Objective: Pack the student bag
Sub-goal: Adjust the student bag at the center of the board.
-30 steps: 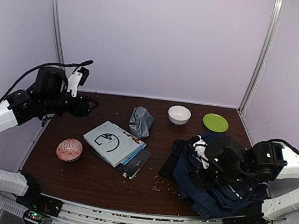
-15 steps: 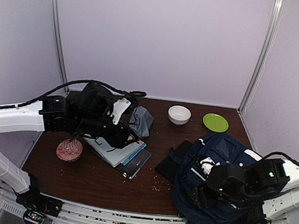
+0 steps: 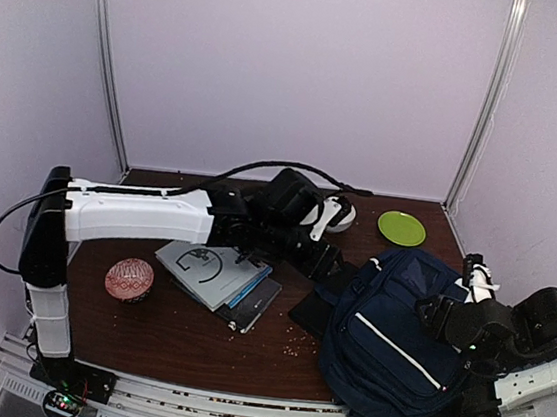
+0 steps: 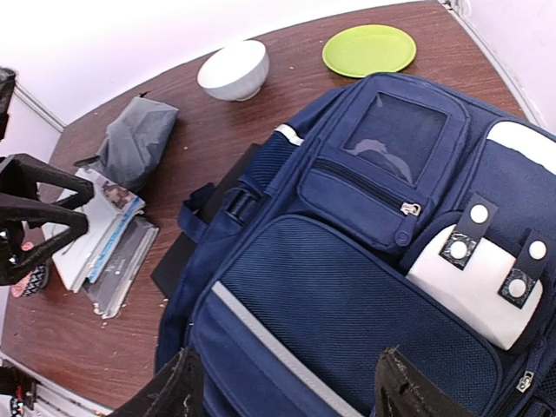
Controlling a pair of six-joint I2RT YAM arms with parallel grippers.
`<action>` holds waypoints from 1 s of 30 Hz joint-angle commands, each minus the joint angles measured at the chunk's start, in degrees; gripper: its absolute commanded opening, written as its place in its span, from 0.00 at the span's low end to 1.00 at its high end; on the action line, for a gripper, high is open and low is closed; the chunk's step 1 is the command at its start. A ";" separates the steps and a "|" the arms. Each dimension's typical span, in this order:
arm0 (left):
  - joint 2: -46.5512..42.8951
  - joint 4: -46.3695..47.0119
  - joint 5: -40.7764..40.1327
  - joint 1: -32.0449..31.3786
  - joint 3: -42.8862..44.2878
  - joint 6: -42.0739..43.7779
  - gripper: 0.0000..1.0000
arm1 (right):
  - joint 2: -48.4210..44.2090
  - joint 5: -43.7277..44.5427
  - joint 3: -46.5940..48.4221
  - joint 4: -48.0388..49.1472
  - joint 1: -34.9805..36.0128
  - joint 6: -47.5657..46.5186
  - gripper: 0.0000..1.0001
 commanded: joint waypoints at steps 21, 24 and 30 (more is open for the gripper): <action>22.47 -11.07 4.49 -0.17 18.14 -1.81 0.88 | -1.73 3.41 -4.86 3.16 -0.52 -1.18 0.67; 21.83 -9.89 7.12 -0.15 15.91 -2.02 0.85 | -1.34 3.50 -4.49 3.56 -0.58 -1.84 0.67; 20.27 -8.86 11.24 -0.26 12.86 -1.84 0.50 | -1.48 3.93 -3.44 3.39 -0.52 -2.57 0.66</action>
